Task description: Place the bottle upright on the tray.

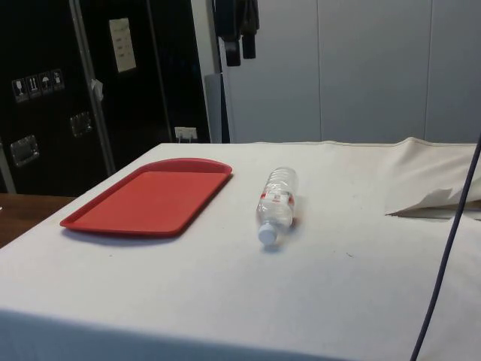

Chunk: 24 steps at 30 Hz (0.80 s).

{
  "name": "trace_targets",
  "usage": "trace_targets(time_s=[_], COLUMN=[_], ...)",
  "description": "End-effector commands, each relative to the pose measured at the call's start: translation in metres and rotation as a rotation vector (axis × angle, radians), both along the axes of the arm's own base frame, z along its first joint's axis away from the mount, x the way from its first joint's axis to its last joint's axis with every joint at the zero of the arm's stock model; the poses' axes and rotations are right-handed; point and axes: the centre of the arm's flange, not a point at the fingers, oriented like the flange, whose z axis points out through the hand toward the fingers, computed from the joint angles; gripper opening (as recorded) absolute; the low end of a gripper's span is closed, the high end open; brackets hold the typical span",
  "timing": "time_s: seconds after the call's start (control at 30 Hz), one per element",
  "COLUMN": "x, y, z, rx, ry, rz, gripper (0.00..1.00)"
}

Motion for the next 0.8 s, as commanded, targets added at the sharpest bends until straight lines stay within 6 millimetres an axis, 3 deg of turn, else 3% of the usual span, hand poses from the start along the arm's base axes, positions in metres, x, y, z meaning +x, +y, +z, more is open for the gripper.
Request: trace_targets(time_s=[0.0, 0.77], x=[-0.002, -0.02], y=[0.001, 0.012], z=[-0.002, -0.04], rx=[0.0, -0.004], ry=[-0.008, 0.042], rz=[0.001, 0.027], gripper=[1.0, 1.0])
